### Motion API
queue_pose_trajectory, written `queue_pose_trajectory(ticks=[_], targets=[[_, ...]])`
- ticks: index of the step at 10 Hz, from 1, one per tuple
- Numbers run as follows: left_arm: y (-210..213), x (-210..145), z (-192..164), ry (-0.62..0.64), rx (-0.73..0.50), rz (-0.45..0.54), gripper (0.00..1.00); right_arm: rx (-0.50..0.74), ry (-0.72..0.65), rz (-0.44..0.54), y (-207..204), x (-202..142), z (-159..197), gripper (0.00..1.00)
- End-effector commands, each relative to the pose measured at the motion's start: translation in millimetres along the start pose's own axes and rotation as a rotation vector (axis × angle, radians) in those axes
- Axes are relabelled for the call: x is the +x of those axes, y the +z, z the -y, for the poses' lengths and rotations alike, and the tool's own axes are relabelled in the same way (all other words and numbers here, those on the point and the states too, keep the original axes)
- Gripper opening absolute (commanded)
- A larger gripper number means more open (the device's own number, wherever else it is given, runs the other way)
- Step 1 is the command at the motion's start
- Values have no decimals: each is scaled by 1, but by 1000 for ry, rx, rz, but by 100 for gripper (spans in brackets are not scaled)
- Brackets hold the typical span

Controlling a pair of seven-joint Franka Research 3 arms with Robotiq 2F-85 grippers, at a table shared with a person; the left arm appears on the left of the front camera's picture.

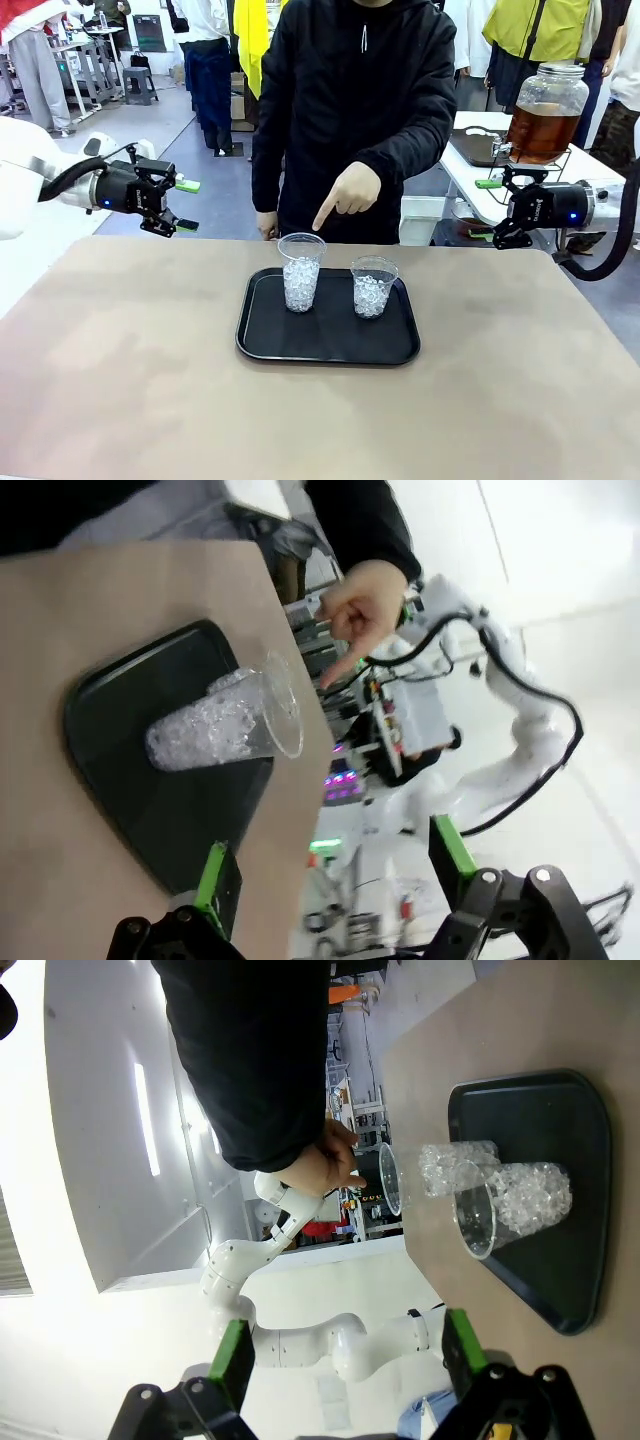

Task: Pour the drink into the iced cup.
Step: Pick up the iced cup indicated by the human and present it to them.

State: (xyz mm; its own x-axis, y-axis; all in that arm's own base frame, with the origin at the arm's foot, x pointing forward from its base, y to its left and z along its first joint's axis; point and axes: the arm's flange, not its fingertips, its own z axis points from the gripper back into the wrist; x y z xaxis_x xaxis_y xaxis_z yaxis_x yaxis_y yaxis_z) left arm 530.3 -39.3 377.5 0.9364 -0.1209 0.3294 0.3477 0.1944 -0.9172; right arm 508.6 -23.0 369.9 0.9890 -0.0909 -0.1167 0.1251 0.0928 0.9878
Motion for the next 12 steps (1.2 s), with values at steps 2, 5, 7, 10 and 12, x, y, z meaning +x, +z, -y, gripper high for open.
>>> queue_pose_trajectory(ticks=[2,5,7,10,12], targets=[[-10,-24,-2,-330,1,-26,100,-3,1,7,0,0,-1,100],[-11,-15,-2,-321,-5,-37,100,-3,1,7,0,0,-1,100],[-11,-15,-2,-321,-5,-37,100,-3,1,7,0,0,-1,100],[-14,-19,-6,-537,-45,3,100,-3,1,7,0,0,-1,100],[-24,-20,-9,-828,-50,26,100,-3,1,7,0,0,-1,100]])
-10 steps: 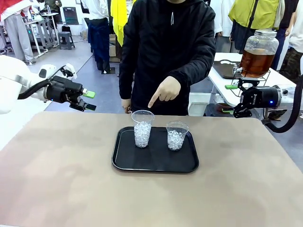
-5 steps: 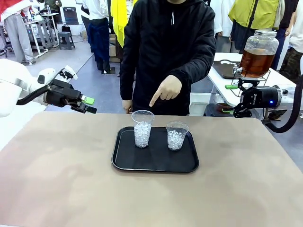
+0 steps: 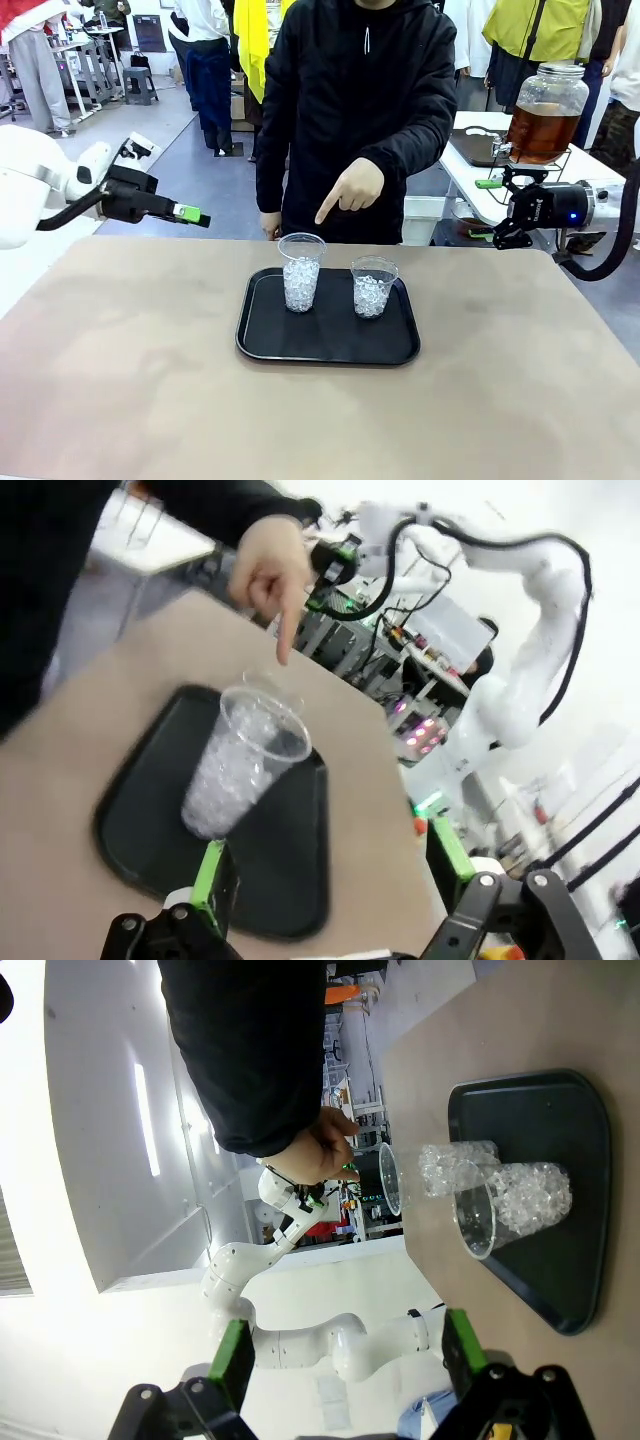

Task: Pour the drink into the iced cup.
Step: Pick up the iced cup indicated by the human and present it to them.

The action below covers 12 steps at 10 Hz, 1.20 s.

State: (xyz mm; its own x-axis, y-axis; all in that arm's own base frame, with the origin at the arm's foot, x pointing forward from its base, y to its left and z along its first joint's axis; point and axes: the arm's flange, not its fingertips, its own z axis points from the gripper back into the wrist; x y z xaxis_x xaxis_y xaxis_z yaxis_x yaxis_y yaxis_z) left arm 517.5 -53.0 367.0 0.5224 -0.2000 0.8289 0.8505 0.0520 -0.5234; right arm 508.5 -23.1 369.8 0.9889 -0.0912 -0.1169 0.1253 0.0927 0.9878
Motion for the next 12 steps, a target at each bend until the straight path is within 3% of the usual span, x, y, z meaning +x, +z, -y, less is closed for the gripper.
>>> queue_pose_trajectory(ticks=[1,3,6,12], targets=[[-13,-13,-3,-258,25,34,100,-3,2,7,-1,0,-1,100],[-27,-21,-4,-431,101,48,100,-3,2,7,-1,0,-1,100],[-45,-36,-10,-517,152,83,100,-3,2,7,-1,0,-1,100],[-43,-35,-11,-505,128,53,100,-3,2,7,-1,0,-1,100]])
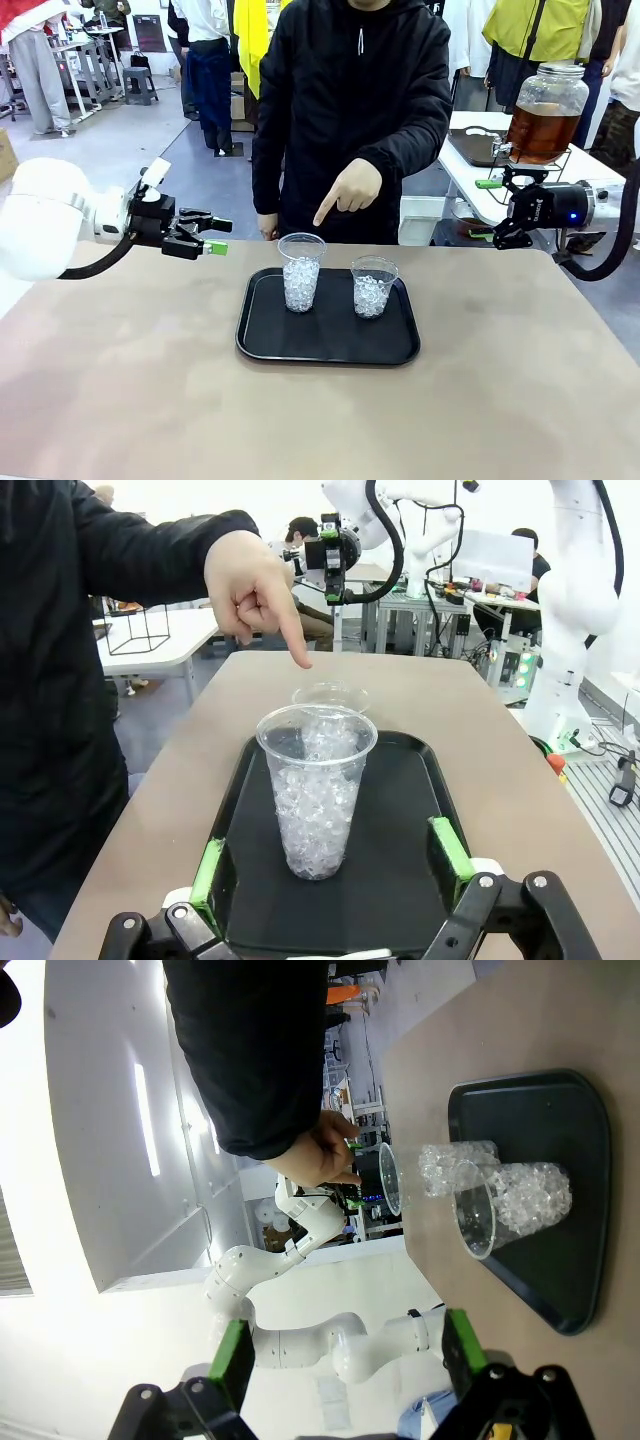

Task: Pour the drink into the iced cup.
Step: Pick up the iced cup indicated by the human and present it to them.

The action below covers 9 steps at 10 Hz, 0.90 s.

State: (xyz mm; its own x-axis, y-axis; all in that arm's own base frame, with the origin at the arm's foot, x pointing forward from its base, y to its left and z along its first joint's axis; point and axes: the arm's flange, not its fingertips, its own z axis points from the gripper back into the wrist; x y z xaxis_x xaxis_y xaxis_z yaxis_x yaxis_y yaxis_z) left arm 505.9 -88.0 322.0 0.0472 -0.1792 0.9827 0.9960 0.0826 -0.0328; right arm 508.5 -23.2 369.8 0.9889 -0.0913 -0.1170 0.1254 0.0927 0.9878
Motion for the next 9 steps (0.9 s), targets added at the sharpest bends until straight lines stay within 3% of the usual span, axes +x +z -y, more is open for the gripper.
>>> queue_pose_trajectory(ticks=[1,4,9], targets=[[0,0,0,0,0,0,100,-3,2,7,-1,0,-1,100],[-23,-16,4,-122,24,36,100,-3,2,7,-1,0,-1,100],[-63,-43,-5,-117,26,47,100,-3,2,7,-1,0,-1,100]])
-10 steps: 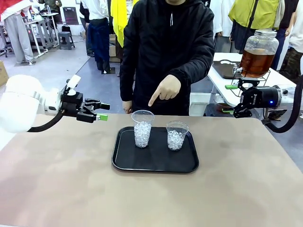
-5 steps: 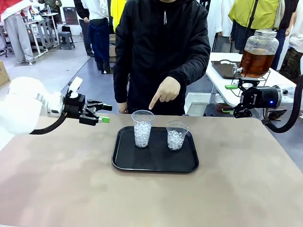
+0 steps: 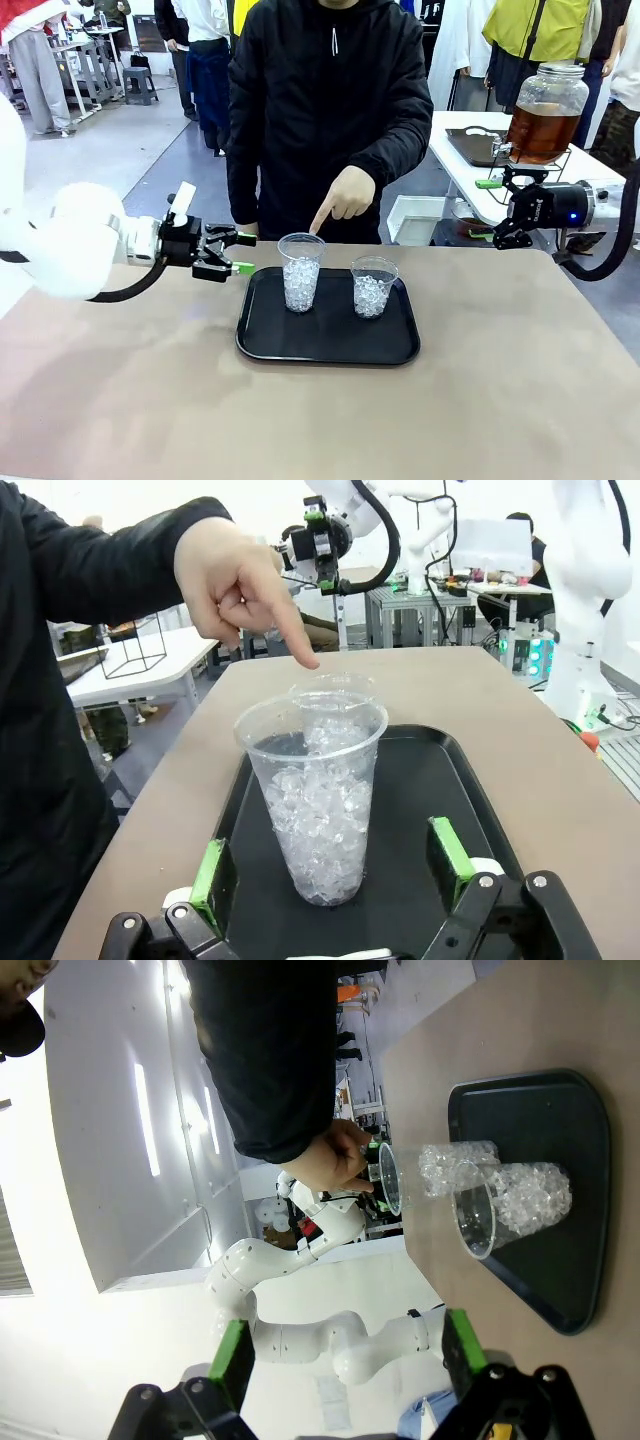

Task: Pour the drink into the iced cup.
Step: Pick up the iced cup indicated by the human and present it to them.

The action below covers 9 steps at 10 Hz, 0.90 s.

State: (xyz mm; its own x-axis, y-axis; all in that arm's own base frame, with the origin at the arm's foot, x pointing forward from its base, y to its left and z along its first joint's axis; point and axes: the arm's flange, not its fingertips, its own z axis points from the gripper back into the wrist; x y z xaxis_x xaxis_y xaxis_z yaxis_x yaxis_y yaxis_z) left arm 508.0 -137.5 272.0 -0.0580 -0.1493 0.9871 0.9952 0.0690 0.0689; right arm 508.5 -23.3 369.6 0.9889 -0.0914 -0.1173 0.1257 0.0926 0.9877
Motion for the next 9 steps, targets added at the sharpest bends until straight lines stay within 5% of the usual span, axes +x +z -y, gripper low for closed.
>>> queue_pose_trajectory(ticks=[1,9], targets=[[-10,-9,-7,-13,29,6,100,-3,2,7,-1,0,-1,100],[-40,-32,-18,-2,12,14,100,-3,2,7,-1,0,-1,100]])
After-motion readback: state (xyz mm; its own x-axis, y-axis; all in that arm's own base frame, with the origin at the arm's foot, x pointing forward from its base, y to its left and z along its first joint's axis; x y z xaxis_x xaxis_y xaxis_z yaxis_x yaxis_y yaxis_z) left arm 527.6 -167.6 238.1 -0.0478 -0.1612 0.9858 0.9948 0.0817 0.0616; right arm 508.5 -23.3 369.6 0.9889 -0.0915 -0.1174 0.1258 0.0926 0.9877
